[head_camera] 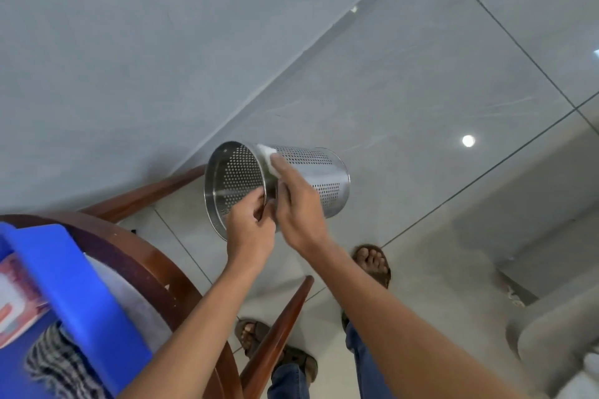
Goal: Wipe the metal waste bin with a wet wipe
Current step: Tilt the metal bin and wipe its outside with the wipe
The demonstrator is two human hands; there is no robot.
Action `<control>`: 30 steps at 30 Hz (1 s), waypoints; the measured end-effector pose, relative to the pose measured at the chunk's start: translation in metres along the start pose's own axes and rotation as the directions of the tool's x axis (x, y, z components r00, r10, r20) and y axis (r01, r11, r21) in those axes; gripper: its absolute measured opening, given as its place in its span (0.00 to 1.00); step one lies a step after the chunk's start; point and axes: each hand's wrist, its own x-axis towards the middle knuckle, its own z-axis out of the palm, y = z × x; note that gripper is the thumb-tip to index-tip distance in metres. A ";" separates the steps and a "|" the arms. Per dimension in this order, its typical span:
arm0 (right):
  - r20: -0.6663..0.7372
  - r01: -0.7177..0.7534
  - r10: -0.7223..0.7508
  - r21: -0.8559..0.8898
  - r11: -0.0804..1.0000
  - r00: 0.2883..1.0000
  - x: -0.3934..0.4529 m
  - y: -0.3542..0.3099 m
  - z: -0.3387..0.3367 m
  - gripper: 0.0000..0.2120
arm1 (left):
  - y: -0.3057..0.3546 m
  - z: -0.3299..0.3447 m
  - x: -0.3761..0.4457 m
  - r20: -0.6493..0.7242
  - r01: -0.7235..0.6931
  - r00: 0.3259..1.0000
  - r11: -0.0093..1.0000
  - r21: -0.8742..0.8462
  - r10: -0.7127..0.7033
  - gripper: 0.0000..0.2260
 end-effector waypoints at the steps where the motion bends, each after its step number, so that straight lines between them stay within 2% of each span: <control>1: 0.025 0.050 -0.049 -0.016 0.999 0.998 -0.006 0.000 0.004 0.23 | 0.002 -0.001 -0.003 -0.002 0.022 1.000 0.999 -0.046 -0.022 0.17; 3: 0.035 0.110 -0.109 -0.040 0.993 0.993 -0.016 0.005 0.005 0.24 | 0.007 -0.006 -0.010 0.004 0.059 0.998 0.989 -0.139 -0.059 0.19; 6: 0.023 0.124 -0.122 -0.136 0.983 0.992 -0.025 0.022 -0.001 0.26 | 0.008 -0.015 -0.020 0.024 0.121 0.993 0.963 -0.239 -0.119 0.15; 9: -0.045 -0.011 0.003 -0.186 0.982 0.999 -0.026 0.041 -0.012 0.28 | 0.007 -0.024 -0.027 0.033 0.161 0.987 0.949 -0.270 -0.158 0.20; 15: -0.201 -0.325 0.285 -0.209 0.922 0.937 -0.004 0.078 -0.049 0.31 | 0.015 -0.043 -0.048 0.107 0.053 0.994 0.955 -0.293 -0.022 0.14; 18: -0.236 -0.433 0.392 -0.157 0.888 0.889 0.003 0.085 -0.058 0.29 | 0.015 -0.049 -0.053 0.134 0.052 0.991 0.958 -0.281 -0.015 0.16; 22: -0.327 -0.517 0.515 0.087 0.851 0.792 0.001 0.077 -0.057 0.27 | 0.020 -0.056 -0.059 0.264 0.039 0.964 0.976 -0.213 0.019 0.12; 24: -0.331 -0.509 0.523 0.133 0.850 0.786 -0.008 0.076 -0.059 0.26 | 0.022 -0.063 -0.058 0.313 0.000 0.949 0.989 -0.145 0.046 0.11; 26: -0.322 -0.473 0.481 0.107 0.874 0.816 -0.019 0.076 -0.058 0.26 | 0.025 -0.066 -0.055 0.345 -0.035 0.936 0.996 -0.083 0.062 0.14; 30: -0.341 -0.425 0.419 0.063 0.903 0.842 -0.026 0.075 -0.054 0.29 | 0.046 -0.057 -0.048 0.295 -0.107 0.945 0.985 -0.133 0.143 0.08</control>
